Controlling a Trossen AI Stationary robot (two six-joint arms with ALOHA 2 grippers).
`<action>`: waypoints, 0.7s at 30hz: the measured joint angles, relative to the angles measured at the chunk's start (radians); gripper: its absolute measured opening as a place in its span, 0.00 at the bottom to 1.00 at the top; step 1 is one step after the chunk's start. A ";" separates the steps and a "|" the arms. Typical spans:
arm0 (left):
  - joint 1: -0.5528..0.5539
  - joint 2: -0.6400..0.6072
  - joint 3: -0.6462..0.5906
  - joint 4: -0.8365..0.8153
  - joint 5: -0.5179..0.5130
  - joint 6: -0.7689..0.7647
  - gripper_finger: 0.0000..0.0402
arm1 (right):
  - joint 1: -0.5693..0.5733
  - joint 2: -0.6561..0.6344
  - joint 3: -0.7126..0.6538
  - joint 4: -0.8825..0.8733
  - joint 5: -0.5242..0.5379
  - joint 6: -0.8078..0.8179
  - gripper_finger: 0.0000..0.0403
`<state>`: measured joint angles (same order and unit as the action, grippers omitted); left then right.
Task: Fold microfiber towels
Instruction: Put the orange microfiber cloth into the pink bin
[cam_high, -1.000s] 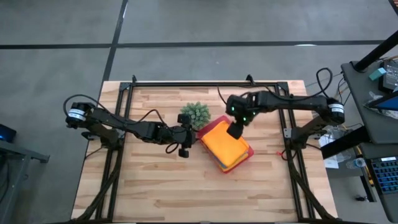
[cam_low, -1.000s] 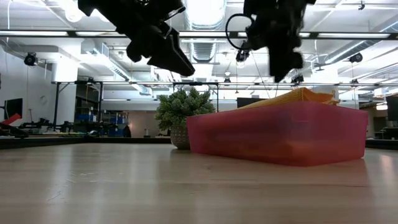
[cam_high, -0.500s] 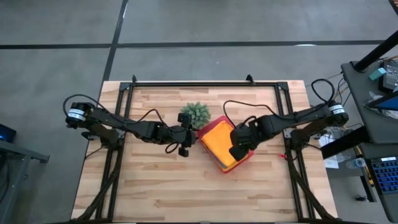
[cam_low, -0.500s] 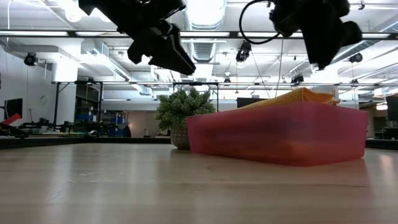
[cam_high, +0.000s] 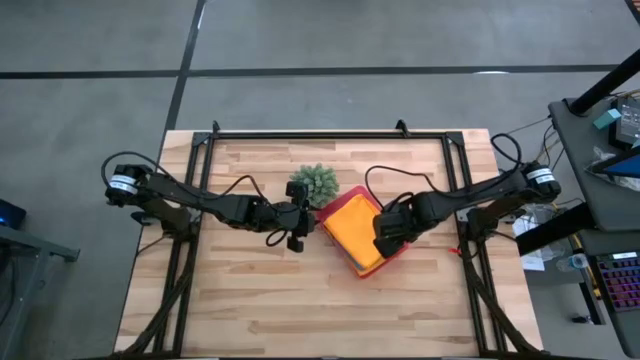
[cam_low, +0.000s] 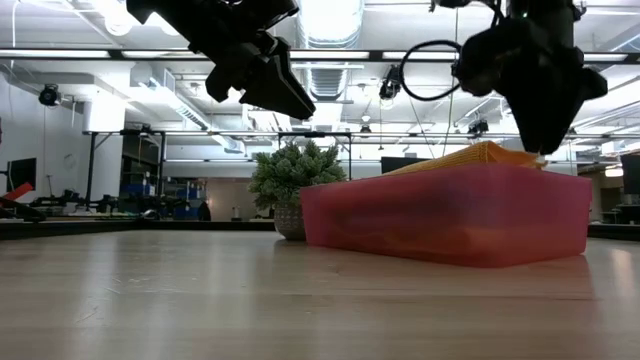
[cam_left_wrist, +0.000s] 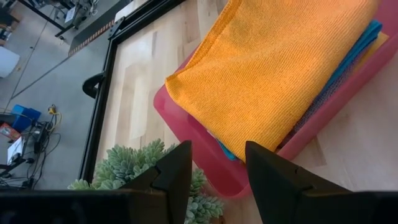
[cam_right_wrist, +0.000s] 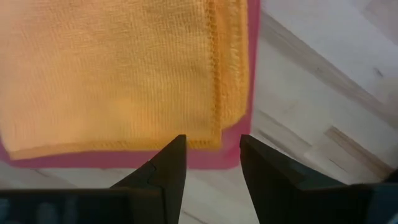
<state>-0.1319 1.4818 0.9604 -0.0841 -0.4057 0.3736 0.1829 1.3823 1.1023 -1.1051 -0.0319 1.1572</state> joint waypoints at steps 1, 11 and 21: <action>0.000 0.000 0.000 0.000 0.000 0.000 0.33 | 0.000 0.000 -0.010 0.019 0.000 -0.001 0.35; 0.000 0.000 0.000 0.002 0.000 0.000 0.33 | 0.000 0.000 -0.012 0.090 0.003 -0.012 0.34; 0.000 0.000 0.000 0.001 0.000 0.000 0.33 | 0.000 0.000 -0.012 0.088 0.001 0.008 0.32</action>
<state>-0.1318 1.4818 0.9607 -0.0830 -0.4057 0.3737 0.1829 1.3823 1.0904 -1.0172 -0.0311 1.1655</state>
